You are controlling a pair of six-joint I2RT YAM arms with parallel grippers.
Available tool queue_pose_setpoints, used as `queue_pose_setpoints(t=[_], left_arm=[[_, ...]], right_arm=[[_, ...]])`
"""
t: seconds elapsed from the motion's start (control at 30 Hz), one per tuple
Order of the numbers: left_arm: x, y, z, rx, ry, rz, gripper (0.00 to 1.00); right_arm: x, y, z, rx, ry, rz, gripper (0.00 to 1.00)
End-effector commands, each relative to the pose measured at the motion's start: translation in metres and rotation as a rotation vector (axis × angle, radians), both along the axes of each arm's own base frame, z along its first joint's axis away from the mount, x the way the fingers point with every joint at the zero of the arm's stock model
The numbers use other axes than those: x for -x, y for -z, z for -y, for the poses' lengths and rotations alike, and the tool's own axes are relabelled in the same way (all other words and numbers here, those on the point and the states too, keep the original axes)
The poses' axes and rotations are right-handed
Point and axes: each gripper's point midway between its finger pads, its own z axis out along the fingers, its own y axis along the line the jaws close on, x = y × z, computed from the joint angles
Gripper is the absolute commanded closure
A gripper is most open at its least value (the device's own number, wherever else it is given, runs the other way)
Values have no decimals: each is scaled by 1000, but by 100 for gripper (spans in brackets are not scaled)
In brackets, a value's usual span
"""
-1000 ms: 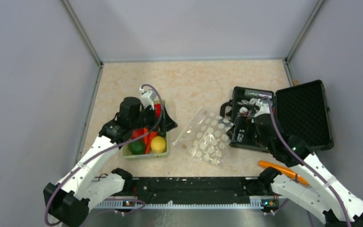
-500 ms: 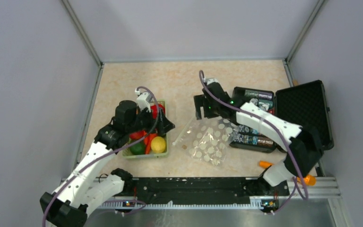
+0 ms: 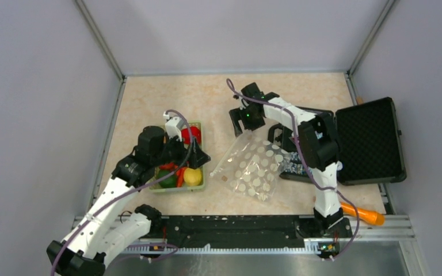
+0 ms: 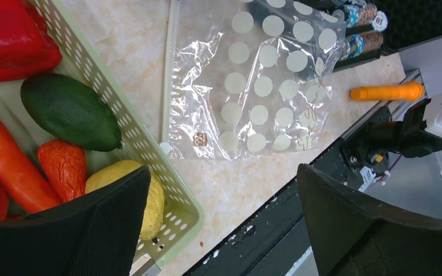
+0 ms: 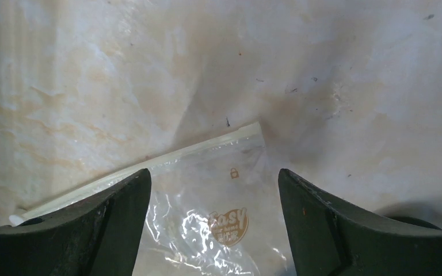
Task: Place the food in the zip-top bag and seal the zipper
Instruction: Pick up the zipper food storage bag at the center of the board.
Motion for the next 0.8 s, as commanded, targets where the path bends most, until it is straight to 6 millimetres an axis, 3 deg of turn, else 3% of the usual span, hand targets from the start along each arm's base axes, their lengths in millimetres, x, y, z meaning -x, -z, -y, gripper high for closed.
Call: queue_pose_setpoints(t=[0.0, 0.2, 0.47, 0.53, 0.6, 0.67, 0.73, 0.77], left_arm=[[7, 1, 1, 3, 43, 14, 4], [10, 10, 0, -24, 72, 9, 3], [6, 14, 2, -70, 115, 9, 3], [7, 12, 4, -68, 134, 8, 3], [6, 10, 4, -68, 137, 17, 2], [4, 10, 3, -73, 129, 21, 2], [3, 10, 3, -75, 124, 20, 2], [4, 11, 3, -74, 123, 18, 2]], right_arm=[[-3, -11, 3, -20, -47, 7, 20], [7, 9, 15, 23, -132, -38, 19], [45, 21, 6, -79, -313, -197, 28], [49, 25, 8, -70, -328, -212, 35], [48, 28, 11, -56, -330, -209, 54], [46, 30, 13, -55, -326, -196, 61], [47, 29, 11, -70, -342, -176, 79], [47, 26, 10, -84, -353, -161, 80]])
